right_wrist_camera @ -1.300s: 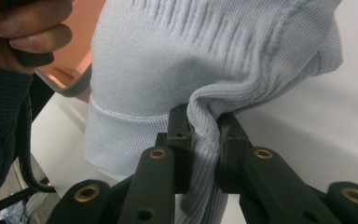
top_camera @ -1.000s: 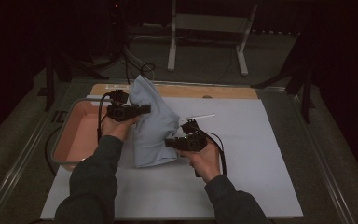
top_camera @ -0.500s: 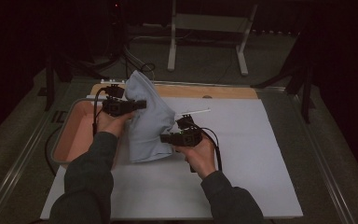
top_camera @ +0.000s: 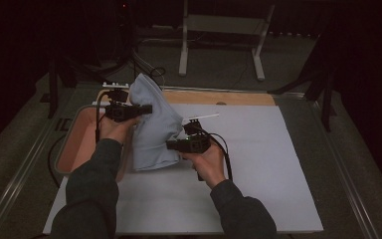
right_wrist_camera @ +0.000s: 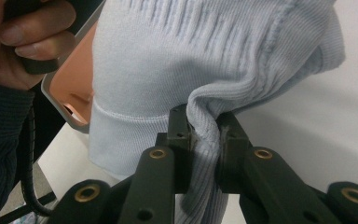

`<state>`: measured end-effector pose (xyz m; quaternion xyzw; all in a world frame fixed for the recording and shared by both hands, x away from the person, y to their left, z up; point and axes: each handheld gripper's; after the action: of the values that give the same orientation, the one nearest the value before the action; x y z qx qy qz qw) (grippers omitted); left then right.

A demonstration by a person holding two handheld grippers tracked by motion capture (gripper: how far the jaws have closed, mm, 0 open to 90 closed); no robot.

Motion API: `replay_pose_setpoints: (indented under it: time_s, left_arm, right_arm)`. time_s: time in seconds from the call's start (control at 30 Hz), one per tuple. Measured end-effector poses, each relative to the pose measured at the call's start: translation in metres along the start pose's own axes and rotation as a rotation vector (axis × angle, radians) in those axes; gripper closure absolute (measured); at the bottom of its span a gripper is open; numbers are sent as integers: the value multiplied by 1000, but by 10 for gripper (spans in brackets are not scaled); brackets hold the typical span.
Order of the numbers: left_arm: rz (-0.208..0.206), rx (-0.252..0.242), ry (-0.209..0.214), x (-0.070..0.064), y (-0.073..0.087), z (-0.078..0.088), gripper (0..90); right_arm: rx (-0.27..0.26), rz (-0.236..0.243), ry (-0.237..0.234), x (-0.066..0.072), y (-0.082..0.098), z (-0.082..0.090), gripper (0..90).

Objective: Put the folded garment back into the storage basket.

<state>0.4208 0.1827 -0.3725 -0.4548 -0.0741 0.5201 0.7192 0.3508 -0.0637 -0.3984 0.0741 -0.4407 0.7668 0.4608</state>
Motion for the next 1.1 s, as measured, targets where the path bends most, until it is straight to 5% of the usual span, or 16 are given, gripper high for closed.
replay_pose_setpoints:
  time_s: [1.1]
  left_arm:
    - [24, -41, -23, 17, -6, 20, 826]
  right_arm:
    - [2, 23, -38, 19, -19, -20, 793]
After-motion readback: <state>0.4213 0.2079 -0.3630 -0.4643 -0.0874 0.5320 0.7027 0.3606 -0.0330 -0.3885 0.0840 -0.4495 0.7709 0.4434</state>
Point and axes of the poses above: each handheld gripper's, and its own axes: z roughly backward along the jaws, y roughly out of its underside, x roughly to its left, and after that the axes turned 5 degrees about -y, right-handed
